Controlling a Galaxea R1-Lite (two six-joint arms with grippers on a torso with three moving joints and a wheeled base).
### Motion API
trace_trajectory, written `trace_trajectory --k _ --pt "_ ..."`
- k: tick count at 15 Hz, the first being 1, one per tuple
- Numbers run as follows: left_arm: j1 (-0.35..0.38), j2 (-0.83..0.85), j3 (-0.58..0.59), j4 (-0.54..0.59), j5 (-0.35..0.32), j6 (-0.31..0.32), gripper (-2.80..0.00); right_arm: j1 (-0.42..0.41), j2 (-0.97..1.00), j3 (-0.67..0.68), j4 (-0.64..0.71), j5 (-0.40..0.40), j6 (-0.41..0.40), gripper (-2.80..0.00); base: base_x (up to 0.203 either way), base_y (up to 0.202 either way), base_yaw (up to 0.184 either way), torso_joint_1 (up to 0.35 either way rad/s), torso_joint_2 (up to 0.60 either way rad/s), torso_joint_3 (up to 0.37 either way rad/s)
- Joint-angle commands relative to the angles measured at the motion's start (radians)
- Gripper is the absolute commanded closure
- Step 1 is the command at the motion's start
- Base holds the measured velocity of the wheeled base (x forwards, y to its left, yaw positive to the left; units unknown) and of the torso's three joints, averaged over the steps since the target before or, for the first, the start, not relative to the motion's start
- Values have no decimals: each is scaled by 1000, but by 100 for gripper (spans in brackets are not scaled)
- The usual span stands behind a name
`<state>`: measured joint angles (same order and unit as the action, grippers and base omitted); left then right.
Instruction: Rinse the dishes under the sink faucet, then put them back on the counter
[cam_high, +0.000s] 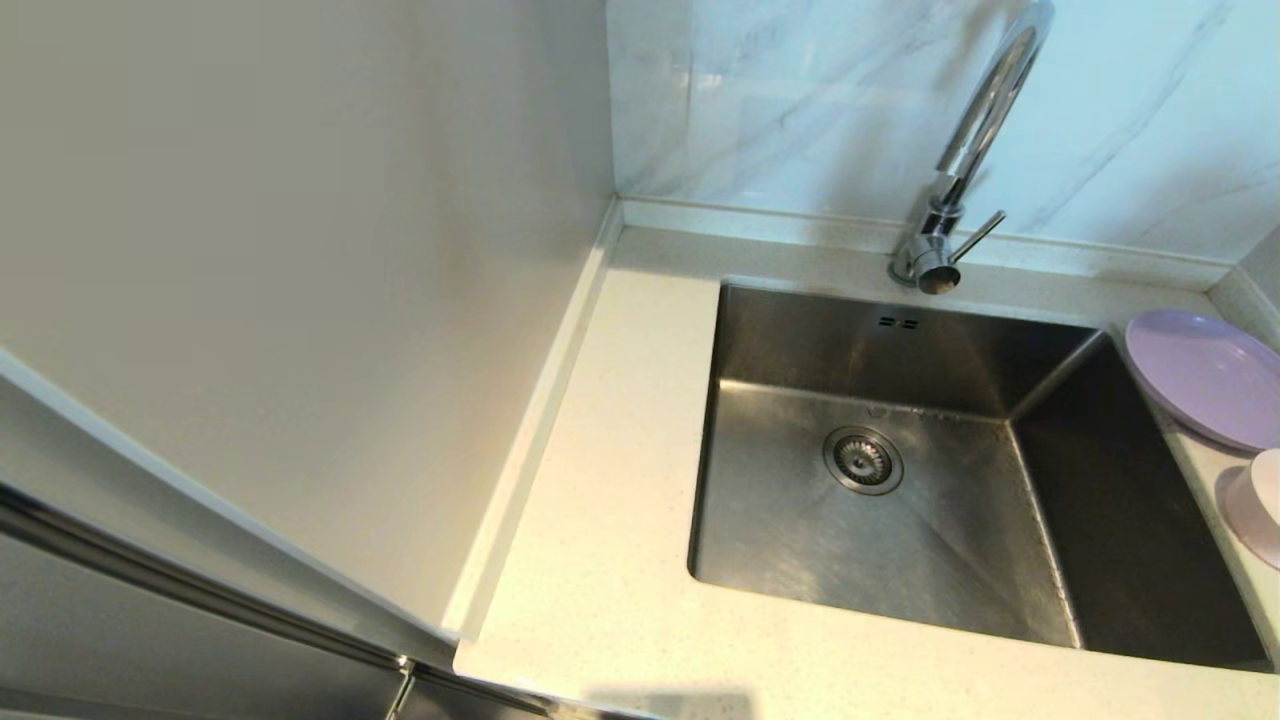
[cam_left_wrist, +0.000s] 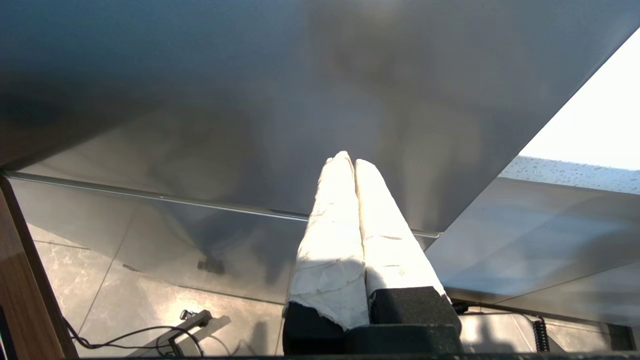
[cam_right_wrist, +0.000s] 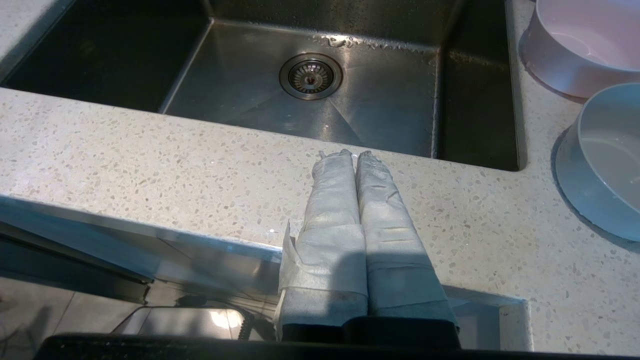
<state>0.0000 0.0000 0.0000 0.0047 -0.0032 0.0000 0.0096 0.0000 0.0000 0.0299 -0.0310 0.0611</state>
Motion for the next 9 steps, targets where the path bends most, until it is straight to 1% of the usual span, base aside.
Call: trace_trajectory --k 1,9 --pt "0 0 0 0 -1 0 0 1 2 8 1 0 0 0 0 0 0 0 0 0" --pt "0 0 0 0 0 0 0 1 2 8 -1 0 2 0 0 0 0 0 0 0"
